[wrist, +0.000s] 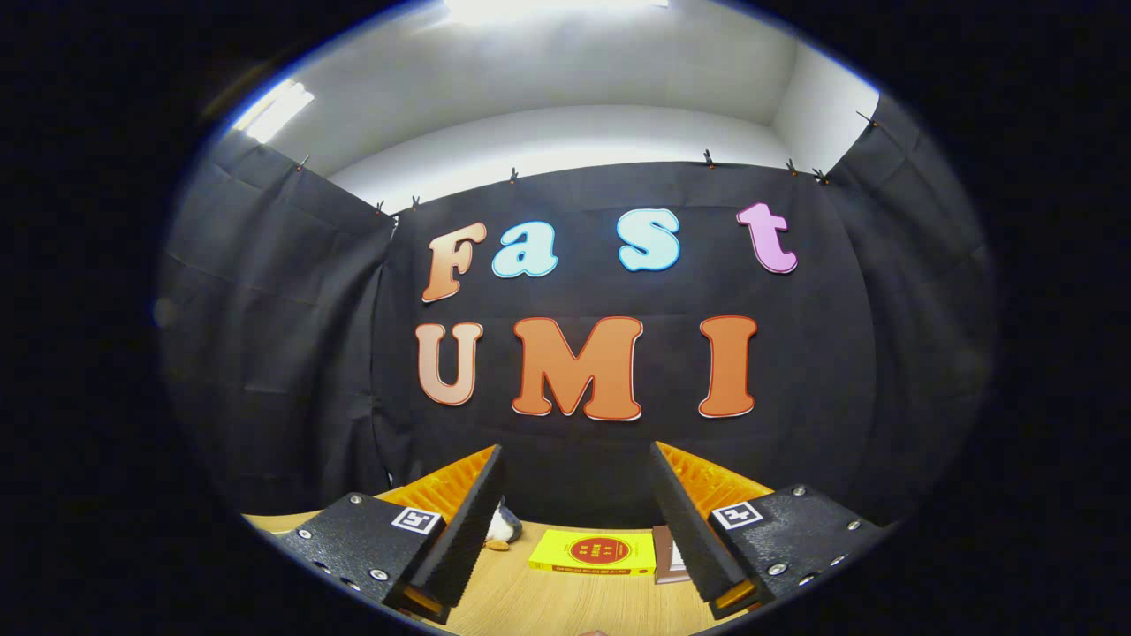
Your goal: Open the storage box then place both shoes into the box .Put the left shoe in first, then the right shoe, with the right side of both shoes facing outward in a uniform manner.
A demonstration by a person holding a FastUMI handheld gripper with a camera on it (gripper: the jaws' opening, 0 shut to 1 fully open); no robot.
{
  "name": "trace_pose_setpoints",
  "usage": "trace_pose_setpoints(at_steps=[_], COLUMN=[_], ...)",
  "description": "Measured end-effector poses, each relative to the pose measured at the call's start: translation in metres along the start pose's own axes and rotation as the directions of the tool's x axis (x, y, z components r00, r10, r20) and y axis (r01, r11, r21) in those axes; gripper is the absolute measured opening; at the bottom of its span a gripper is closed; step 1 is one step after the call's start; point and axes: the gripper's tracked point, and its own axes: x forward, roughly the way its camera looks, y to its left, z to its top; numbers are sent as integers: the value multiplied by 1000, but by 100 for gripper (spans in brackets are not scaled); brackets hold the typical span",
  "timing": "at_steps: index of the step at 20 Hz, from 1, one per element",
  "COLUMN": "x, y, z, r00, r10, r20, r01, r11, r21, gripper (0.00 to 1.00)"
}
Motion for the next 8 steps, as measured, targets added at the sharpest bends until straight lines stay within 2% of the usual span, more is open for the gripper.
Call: trace_pose_setpoints(at_steps=[8], x=[0], y=[10], z=[7], r00=[999], r10=[28], r20=[25], r01=[-28], r11=[999], r21=[20], gripper=[96])
